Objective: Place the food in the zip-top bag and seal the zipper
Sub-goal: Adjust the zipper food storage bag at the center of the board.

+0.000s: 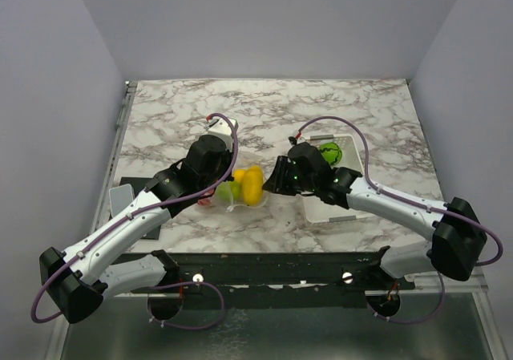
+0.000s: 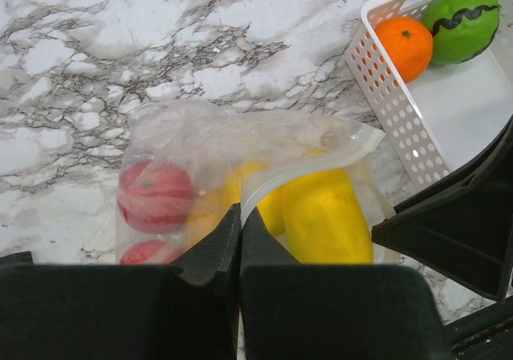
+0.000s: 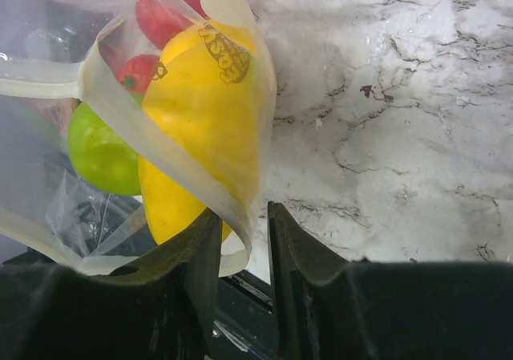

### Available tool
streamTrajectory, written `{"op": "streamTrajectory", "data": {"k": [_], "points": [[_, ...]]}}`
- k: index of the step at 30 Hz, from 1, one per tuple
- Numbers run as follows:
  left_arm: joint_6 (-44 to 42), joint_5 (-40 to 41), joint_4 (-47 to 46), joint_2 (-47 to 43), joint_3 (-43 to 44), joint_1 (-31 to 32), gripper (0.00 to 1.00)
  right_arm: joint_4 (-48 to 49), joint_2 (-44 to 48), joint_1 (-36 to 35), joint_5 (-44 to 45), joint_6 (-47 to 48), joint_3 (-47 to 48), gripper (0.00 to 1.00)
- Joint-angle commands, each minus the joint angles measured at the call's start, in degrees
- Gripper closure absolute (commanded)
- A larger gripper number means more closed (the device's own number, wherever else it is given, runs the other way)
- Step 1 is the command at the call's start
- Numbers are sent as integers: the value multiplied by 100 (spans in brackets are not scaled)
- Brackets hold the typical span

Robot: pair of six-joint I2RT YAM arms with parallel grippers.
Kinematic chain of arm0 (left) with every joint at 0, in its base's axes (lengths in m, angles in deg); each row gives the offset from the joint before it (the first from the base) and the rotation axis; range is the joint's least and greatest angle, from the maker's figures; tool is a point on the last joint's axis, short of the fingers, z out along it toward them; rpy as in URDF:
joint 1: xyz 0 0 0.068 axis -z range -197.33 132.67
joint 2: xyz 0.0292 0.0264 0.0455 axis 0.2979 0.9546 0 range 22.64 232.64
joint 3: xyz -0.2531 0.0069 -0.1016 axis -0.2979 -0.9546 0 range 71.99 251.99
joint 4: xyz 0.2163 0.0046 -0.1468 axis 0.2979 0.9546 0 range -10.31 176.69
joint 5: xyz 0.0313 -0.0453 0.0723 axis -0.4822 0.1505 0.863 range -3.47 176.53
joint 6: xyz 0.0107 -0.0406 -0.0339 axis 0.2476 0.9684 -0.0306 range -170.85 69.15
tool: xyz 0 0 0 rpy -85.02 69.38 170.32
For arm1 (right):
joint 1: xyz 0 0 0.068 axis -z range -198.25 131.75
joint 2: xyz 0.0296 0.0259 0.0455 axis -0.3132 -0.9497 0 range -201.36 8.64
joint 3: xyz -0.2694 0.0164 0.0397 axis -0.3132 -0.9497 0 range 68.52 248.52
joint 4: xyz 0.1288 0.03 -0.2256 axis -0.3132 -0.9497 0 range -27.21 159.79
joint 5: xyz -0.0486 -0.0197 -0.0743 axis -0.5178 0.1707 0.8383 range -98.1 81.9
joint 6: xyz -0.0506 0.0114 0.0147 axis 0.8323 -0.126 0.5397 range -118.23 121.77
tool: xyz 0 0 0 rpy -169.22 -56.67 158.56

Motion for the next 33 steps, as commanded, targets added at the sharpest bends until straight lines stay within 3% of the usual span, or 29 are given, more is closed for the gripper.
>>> {"op": "streamTrajectory", "data": {"k": [1, 9, 16, 33], "points": [[15, -71, -97, -37, -44, -4, 100, 190, -80, -71, 357, -147, -105, 67], [7, -97, -97, -40, -48, -6, 100, 338, -369, -108, 561, -231, -24, 73], [-1, -119, -97, -44, -48, -9, 100, 259, -509, -109, 628, -195, 224, 99], [-38, 292, 189, -329, 206, -8, 100, -786, 28, -109, 751, 507, 1196, 99]]}}
